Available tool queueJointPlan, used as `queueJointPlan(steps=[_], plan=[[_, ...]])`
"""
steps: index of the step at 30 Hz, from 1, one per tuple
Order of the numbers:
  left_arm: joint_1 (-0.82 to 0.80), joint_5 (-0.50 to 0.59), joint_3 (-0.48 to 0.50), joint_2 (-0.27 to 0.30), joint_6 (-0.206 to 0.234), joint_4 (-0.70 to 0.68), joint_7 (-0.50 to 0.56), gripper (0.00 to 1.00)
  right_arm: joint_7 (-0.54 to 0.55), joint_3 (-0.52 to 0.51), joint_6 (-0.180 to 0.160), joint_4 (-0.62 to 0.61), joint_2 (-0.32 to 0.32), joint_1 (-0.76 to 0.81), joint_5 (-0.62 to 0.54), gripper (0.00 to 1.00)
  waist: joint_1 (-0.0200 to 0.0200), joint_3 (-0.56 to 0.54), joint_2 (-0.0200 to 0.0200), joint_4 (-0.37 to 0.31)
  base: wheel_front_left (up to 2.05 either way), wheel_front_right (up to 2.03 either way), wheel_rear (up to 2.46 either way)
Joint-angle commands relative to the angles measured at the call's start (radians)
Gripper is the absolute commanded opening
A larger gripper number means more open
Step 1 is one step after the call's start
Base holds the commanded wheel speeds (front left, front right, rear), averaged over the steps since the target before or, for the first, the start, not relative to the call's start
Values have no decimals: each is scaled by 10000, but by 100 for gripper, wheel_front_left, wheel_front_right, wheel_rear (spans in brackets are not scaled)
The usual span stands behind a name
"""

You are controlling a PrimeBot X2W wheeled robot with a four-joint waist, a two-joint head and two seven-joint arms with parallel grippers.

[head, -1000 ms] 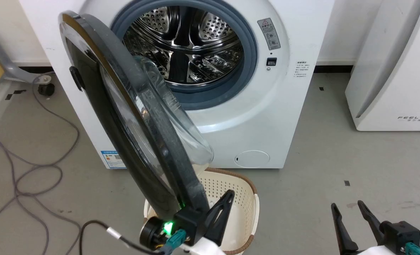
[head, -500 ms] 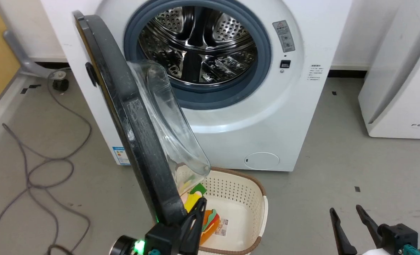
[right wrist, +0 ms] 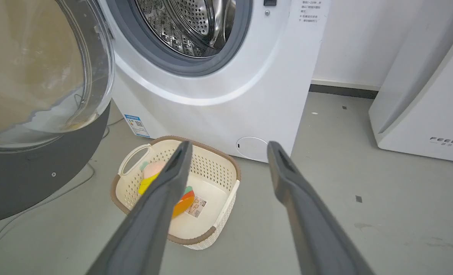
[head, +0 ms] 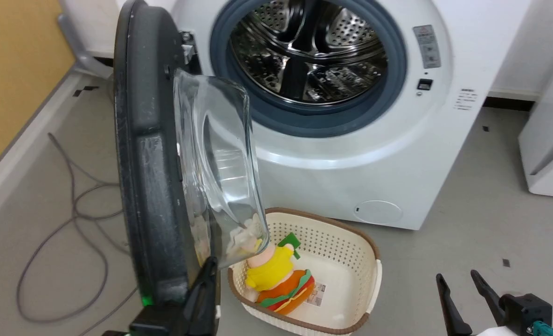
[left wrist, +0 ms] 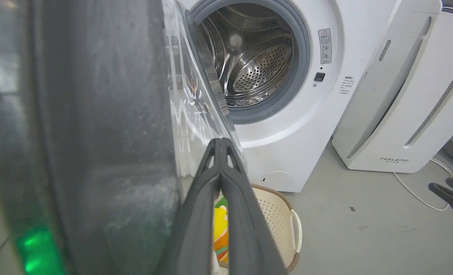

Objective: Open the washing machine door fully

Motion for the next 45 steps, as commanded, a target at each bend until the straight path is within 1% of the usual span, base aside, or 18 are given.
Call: queueJointPlan(steps=[1, 4, 6, 9, 12, 17, 23, 27, 31, 39, 45], plan=[[193, -66, 190, 112, 143, -140, -82, 0, -56, -27, 6, -20, 28, -82, 2, 100, 0, 62, 0, 242, 0, 0, 0], [330, -111, 499, 142, 380, -290, -184, 0, -51, -60, 6, -21, 28, -131, 1, 100, 0, 127, 0, 472, 0, 0, 0], [423, -348, 790, 60, 515, -343, -318, 0, -33, -86, 6, -3, 28, -144, 10, 100, 0, 147, 0, 620, 0, 0, 0], [596, -492, 1296, 185, 732, -243, -435, 0, -41, -101, 6, 16, 28, -143, 28, 100, 0, 139, 0, 784, 0, 0, 0], [767, -744, 1749, 350, 779, -70, -524, 0, -50, -128, 6, 28, 28, -148, 48, 100, 0, 157, 0, 909, 0, 0, 0], [854, -1098, 2517, 781, 631, 551, -858, 0, -66, -99, 6, 83, 28, -204, 85, 100, 0, 171, 0, 1010, 0, 0, 0], [648, -1644, 3452, 1280, 251, 1533, -1384, 0, -95, -61, 6, 163, 28, -293, 142, 100, 0, 246, 0, 996, 0, 0, 0], [208, -2070, 4094, 1635, -116, 2608, -1772, 0, -114, -86, 6, 198, 28, -367, 136, 100, 0, 344, 0, 956, 0, 0, 0], [-385, -2388, 4503, 1852, -514, 3691, -2255, 0, -114, -132, 6, 209, 28, -449, 122, 100, 0, 451, 0, 905, 0, 0, 0], [-1643, -2922, 5187, 2022, -1272, 5586, -2848, 0, -90, -205, 6, 211, 28, -569, 94, 100, 0, 634, 0, 869, 0, 0, 0], [-2143, -2899, 5503, 2020, -1716, 6666, -2989, 0, -43, -147, 6, 205, 28, -666, 103, 100, 0, 671, 0, 722, 0, 0, 0]])
